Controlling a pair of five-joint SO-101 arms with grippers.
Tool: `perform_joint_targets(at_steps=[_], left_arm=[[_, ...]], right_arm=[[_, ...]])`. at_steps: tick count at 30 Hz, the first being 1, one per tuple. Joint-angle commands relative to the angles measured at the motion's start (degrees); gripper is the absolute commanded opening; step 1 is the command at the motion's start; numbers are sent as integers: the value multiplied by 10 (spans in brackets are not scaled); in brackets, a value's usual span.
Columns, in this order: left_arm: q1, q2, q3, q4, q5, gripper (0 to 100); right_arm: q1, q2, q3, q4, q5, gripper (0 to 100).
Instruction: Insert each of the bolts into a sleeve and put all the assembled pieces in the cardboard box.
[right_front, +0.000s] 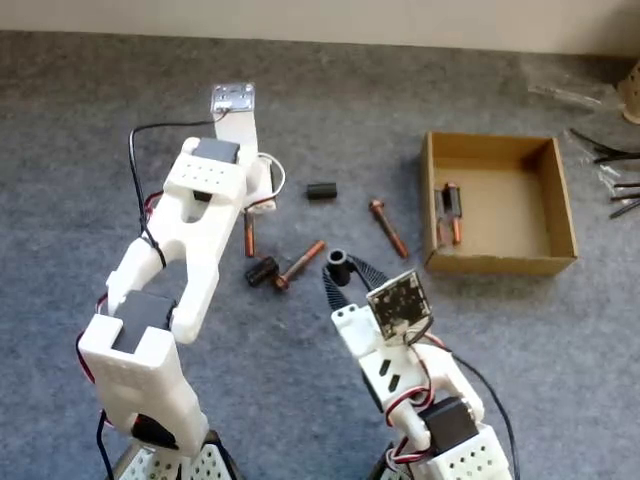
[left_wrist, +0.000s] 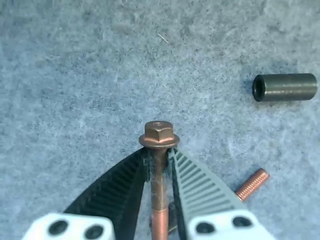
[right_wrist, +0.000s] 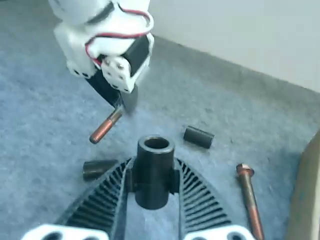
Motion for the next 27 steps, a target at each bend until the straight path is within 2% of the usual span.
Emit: perform_joint_targets(at_steps=[1, 6, 12, 16, 20, 27], left_arm=[[-4, -24, -28, -1, -3, 5], [-4, -80, -22, 2, -3, 5], [-5, -116, -22, 4, -8, 5], [0, -151, -5, 7, -76, 5], [0, -218, 25, 5, -88, 5], [8, -354, 136, -81, -89, 5]], right_arm=[[-1, -7, 16, -51, -8, 5], [9, -7, 35, -59, -37, 5], [9, -7, 51, -60, -36, 5], [9, -7, 54, -60, -36, 5], [9, -7, 54, -60, -36, 5], [7, -7, 55, -61, -36, 5]])
